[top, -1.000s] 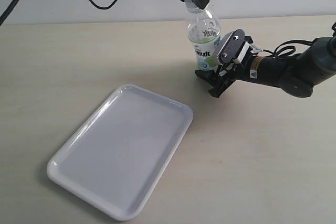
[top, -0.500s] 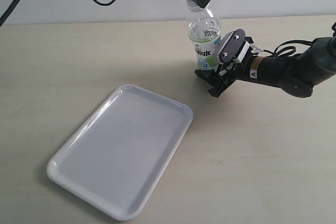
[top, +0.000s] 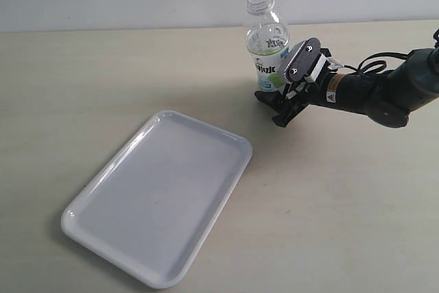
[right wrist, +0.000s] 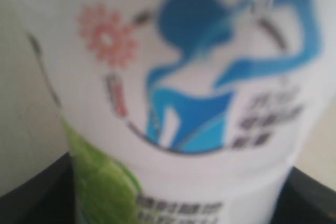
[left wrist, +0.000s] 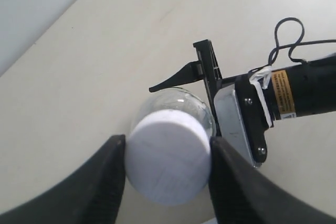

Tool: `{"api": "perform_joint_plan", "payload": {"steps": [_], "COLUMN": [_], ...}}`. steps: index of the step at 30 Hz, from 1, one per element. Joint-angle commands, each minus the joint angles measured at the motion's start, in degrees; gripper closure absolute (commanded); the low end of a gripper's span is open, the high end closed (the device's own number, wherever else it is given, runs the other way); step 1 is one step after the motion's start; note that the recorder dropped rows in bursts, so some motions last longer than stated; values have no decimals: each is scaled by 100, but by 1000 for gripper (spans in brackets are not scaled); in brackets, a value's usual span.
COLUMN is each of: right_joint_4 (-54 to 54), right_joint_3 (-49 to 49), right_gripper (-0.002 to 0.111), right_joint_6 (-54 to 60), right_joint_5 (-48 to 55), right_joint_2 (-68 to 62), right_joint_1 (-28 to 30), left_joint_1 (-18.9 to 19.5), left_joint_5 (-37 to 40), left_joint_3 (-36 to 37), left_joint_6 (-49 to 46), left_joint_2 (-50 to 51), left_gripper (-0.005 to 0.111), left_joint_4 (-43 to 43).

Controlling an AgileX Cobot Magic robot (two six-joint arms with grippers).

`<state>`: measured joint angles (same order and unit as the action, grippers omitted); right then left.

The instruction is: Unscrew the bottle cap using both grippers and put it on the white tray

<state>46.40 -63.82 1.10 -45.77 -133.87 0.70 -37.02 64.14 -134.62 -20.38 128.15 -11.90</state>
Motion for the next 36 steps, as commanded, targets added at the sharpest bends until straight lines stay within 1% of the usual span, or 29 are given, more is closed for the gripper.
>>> {"api": "perform_joint_plan", "payload": {"steps": [1, 6, 13, 17, 20, 26, 32, 35, 36], "right_joint_4": [29, 29, -187, -187, -187, -187, -187, -187, -187], "right_joint_3": [-10, -10, -21, -58, -58, -58, -58, -58, -58], "right_gripper": [108, 108, 108, 108, 108, 108, 108, 108, 108], "right_joint_6": [31, 31, -304, -688, -701, -701, -701, -701, -701], "right_joint_5": [302, 302, 238, 303, 303, 303, 303, 303, 303], "right_joint_2": [-2, -2, -2, 9, 43, 43, 43, 43, 43], "right_joint_1": [0, 0, 0, 0, 0, 0, 0, 0, 0], "left_joint_1": [-5, -5, -5, -5, -5, -5, -5, -5, -5], "left_joint_5": [-68, 42, 279, 473, 265, -603, -1827, -2952, -3442], "left_joint_3": [-10, -10, -10, 273, 674, 1633, 2907, 3881, 4259], "left_joint_6": [-375, -646, -646, -609, -619, -619, -619, -633, -646], "left_joint_2": [-146, -463, -1048, -1128, -1150, -1162, -1371, -1665, -1789], "left_gripper": [107, 107, 107, 107, 107, 107, 107, 107, 107], "left_joint_4": [35, 470, 1510, 1839, 1842, 1769, 1348, 1120, 1108]}}
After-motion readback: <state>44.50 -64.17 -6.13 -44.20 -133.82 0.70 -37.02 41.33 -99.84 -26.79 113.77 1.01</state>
